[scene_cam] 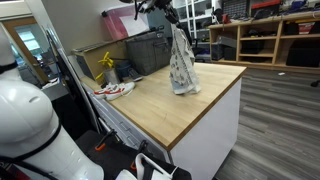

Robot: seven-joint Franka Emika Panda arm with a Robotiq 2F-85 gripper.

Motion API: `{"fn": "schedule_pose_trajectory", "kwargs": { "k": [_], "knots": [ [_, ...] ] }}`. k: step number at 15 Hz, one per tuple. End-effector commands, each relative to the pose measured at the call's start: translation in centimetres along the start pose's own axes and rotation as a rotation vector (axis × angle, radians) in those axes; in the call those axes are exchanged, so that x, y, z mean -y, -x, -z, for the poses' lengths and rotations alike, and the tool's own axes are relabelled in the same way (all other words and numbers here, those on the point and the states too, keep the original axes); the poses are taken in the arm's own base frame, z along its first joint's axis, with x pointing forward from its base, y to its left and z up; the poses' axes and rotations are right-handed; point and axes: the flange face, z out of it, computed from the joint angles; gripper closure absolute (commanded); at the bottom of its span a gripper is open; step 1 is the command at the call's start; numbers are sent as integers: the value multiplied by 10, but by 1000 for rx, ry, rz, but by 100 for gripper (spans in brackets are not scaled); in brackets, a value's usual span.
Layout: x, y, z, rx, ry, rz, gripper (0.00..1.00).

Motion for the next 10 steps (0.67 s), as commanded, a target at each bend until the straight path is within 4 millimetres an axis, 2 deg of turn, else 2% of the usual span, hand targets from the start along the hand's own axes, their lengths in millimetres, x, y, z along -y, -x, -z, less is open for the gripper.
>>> {"fn": "schedule_pose_trajectory", "kwargs": {
  "k": [1,4,6,8,10],
  "knots": [
    [7,-23,23,7,-17,-30,99],
    [7,-37,36,20,-23,-61,99],
    [4,-41,41,102,5,-66,99],
    [4,-52,46,40,-6,-102,99],
    [2,-53,48,92,19,-95,99]
  ]
}}
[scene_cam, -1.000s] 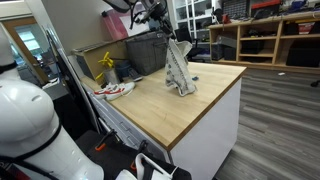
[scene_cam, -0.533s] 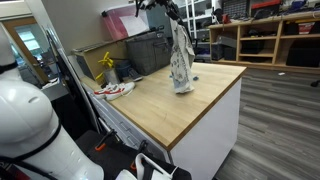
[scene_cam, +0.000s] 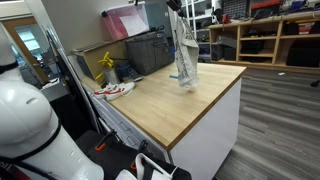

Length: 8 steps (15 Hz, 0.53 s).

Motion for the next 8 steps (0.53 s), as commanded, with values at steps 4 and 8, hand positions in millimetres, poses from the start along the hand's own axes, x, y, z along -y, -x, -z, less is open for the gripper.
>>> {"fn": "schedule_pose_trajectory", "kwargs": {
  "k": [4,8],
  "knots": [
    [-9,-5,1,258,133,21,99],
    [-5,-16,9,130,103,5,99]
  ]
}}
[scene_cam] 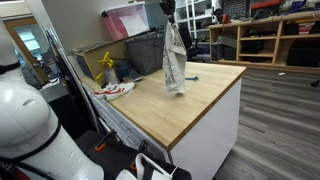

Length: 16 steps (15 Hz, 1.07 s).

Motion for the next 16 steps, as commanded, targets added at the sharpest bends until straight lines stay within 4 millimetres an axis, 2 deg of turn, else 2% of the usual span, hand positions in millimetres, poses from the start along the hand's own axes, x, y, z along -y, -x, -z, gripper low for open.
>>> {"fn": "schedule_pose_trajectory", "kwargs": {
  "k": [1,4,6,7,10,16],
  "knots": [
    [10,-10,25,-182,-80,10,99],
    [16,-10,44,-348,-165,41,99],
    [13,2,38,-196,-102,84,99],
    [14,3,35,-239,-111,62,99],
    [19,3,47,-355,-176,51,99],
    [34,-1,80,-626,-346,30,99]
  ]
}}
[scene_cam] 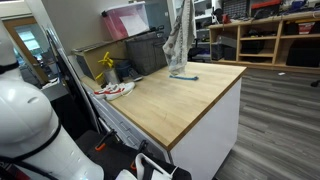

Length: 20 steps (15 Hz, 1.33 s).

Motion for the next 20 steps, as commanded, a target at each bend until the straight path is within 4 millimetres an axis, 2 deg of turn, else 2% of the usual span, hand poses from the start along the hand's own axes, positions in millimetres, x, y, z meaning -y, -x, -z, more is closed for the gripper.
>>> {"fn": "schedule_pose_trajectory", "kwargs": {
  "k": [1,6,11,14,16,20],
  "knots": [
    [10,-9,20,-118,-75,-28,99],
    [14,0,31,-206,-105,-14,99],
    [11,41,53,-151,-156,123,99],
    [10,58,54,-34,-135,169,99],
    [8,57,46,-6,-114,175,99],
    [6,44,33,-51,-100,149,99]
  ]
}}
